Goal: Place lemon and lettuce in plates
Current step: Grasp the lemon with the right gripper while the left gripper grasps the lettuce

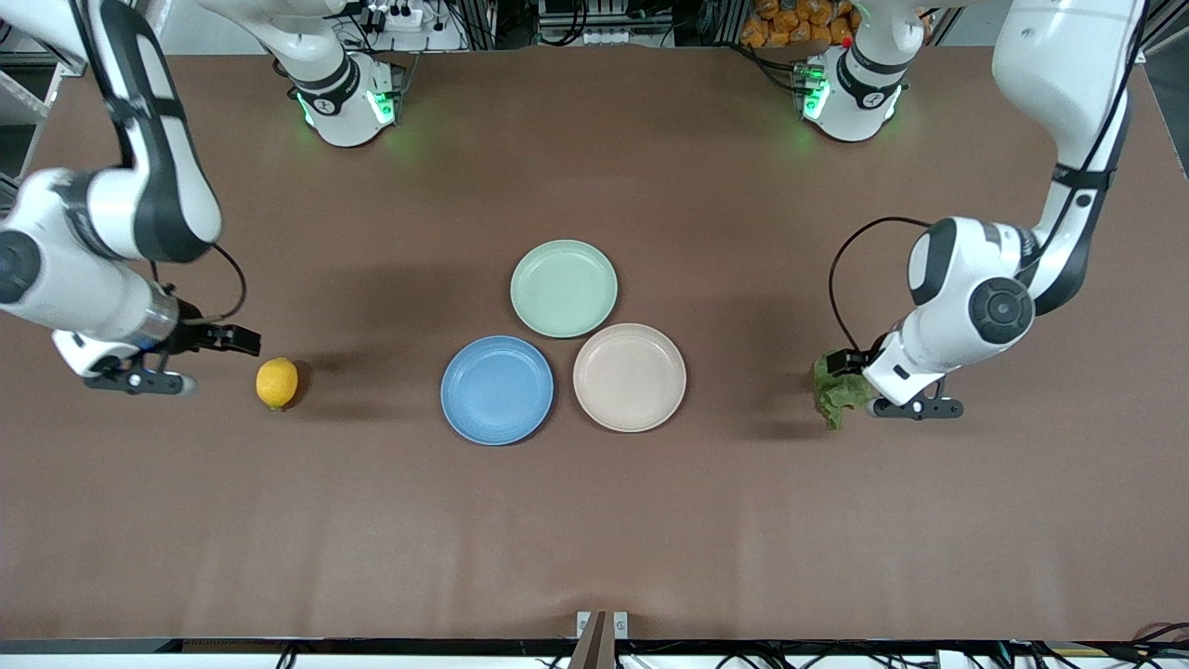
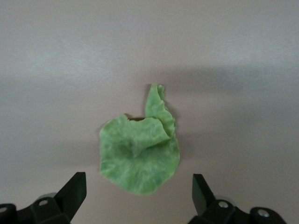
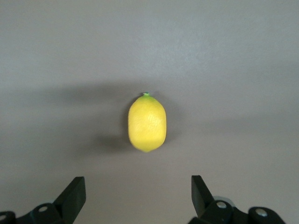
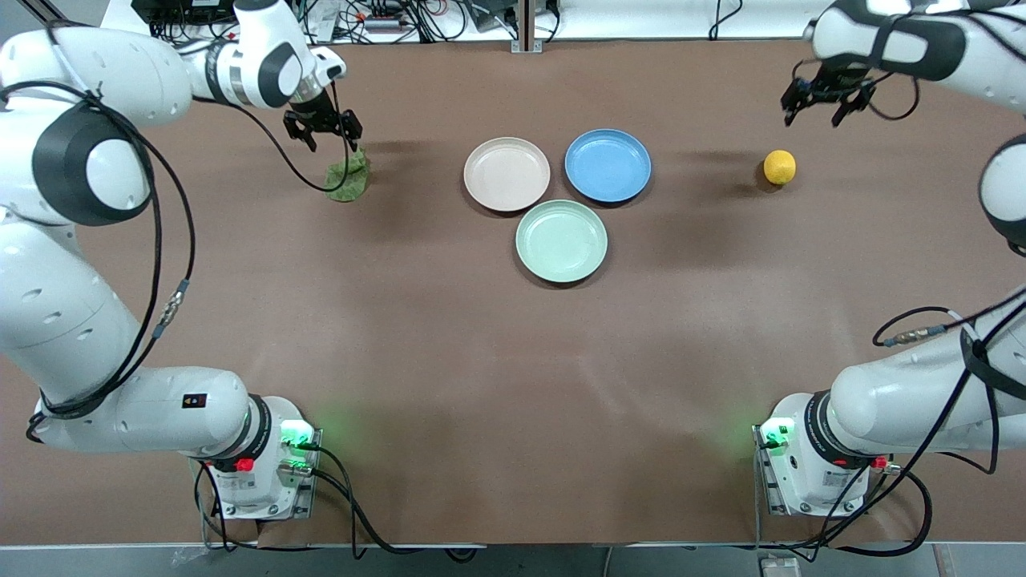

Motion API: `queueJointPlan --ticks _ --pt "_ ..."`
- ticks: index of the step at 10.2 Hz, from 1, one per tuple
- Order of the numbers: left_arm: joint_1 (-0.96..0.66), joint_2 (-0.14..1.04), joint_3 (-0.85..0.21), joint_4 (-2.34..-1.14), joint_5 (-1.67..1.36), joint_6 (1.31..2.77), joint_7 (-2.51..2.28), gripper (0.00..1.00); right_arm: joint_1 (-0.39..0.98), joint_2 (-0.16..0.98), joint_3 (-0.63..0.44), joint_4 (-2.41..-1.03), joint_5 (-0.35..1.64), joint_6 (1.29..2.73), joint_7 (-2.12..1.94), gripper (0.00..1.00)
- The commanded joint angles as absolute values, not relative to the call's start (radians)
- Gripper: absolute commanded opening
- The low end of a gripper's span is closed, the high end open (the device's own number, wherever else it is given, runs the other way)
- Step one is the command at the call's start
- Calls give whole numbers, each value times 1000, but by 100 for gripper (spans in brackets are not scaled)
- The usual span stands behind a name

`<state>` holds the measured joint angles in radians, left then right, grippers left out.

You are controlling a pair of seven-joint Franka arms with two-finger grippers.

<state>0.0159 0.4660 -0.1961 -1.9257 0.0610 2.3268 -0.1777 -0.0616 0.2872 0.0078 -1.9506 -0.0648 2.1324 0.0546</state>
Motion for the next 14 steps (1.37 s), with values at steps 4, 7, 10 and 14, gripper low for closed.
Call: queueJointPlan --ticks 4,7,10,14 --pt "20 621 -187 -1914 115 2537 -173 64 -87 406 18 -2038 -100 2383 40 100" --pt "20 612 -186 -1913 138 2533 -182 0 -94 439 18 -2069 -100 2465 40 100" --pt "17 546 -183 -1910 140 2469 -181 0 -98 462 18 -2092 -100 2531 38 100" --pt "-66 410 -245 -1866 138 2274 -363 0 -117 466 20 -2085 -95 2542 -80 14"
